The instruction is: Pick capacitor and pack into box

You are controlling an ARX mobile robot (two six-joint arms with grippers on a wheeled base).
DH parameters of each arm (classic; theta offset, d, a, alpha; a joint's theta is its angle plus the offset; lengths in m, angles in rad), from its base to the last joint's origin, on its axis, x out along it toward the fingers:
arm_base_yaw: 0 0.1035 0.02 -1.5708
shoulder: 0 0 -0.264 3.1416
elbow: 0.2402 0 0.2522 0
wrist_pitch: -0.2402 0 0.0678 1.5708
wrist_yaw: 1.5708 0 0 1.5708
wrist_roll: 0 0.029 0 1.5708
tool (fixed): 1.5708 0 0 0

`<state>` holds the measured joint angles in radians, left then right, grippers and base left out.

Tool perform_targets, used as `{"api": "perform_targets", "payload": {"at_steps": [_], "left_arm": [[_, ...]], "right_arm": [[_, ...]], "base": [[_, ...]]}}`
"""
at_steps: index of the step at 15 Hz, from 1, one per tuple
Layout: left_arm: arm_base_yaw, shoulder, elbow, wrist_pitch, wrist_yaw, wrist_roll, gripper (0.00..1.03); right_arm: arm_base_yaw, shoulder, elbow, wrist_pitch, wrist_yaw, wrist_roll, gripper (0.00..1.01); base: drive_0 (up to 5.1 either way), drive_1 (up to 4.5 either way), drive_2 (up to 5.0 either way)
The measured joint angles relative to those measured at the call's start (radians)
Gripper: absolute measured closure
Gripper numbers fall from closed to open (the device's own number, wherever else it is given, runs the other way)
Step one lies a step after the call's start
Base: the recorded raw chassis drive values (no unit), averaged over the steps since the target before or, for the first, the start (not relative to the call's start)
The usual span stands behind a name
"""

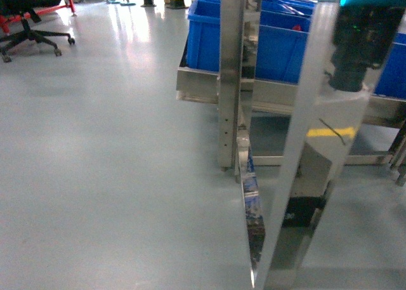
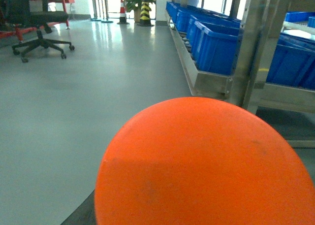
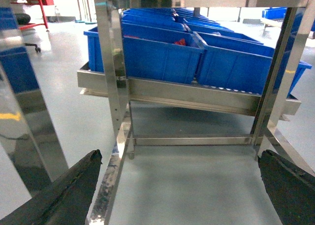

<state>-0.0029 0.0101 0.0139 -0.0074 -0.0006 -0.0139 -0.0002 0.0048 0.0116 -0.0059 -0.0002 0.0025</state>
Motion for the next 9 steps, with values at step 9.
{"api": "perform_targets", "payload": {"at_steps": [9], "left_arm": [[0.000,0.000,0.000,0.002,-0.001,0.000,0.59]], "right_arm": [[0.000,0.000,0.000,0.004,0.000,0.000,0.03]], "base": [[0.0,0.00,0.0]]}}
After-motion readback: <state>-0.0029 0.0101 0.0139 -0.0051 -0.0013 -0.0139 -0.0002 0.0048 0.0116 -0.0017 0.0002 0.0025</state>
